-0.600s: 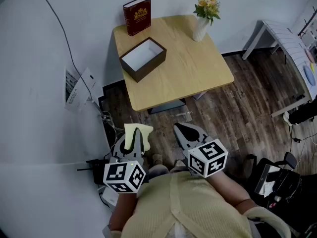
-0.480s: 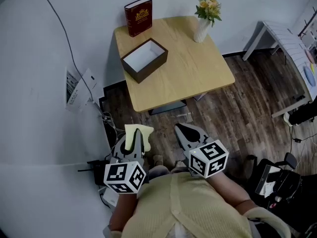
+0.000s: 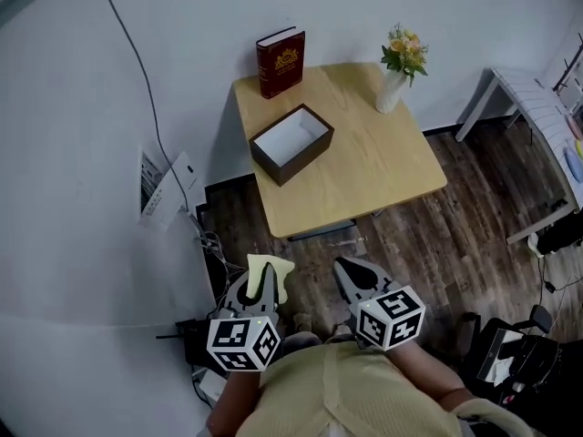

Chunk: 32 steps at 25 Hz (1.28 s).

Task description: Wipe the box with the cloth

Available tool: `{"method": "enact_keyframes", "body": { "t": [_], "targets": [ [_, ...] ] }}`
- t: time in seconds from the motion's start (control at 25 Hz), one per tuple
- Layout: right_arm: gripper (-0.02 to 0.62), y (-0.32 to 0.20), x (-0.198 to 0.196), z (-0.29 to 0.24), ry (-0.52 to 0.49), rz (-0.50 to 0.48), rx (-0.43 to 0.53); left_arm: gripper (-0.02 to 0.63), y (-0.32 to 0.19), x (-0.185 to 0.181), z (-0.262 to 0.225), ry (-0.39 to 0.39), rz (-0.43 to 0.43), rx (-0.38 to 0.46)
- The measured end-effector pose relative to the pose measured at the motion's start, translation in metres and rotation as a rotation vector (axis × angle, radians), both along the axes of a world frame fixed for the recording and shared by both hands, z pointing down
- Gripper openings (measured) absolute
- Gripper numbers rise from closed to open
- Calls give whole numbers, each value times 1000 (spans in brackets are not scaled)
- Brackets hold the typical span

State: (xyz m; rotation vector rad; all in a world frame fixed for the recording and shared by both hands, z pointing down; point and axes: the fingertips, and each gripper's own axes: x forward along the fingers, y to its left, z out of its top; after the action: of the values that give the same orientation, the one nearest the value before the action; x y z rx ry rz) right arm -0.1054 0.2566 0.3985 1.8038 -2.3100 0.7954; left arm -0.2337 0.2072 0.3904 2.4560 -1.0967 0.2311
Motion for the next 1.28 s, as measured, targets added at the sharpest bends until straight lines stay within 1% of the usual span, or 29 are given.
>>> {"method": "enact_keyframes", "body": {
  "t": [0.28, 0.56, 0.84, 1.04, 1.28],
  "targets": [
    [29, -17, -19, 5, 7, 9, -16, 25, -17, -17, 6, 2, 11, -21],
    [29, -22, -23, 8, 17, 34, -33, 24, -25, -22, 13, -2, 49, -41],
    [29, -37, -6, 12, 6, 43, -35, 25, -43, -12, 19, -20, 27, -40],
    [29, -60, 13, 11, 0, 4, -22, 25, -62, -1, 17, -34, -29, -33],
    [29, -94, 45, 4, -4, -58, 3, 25, -90, 27, 12, -35, -87, -23]
  ]
}}
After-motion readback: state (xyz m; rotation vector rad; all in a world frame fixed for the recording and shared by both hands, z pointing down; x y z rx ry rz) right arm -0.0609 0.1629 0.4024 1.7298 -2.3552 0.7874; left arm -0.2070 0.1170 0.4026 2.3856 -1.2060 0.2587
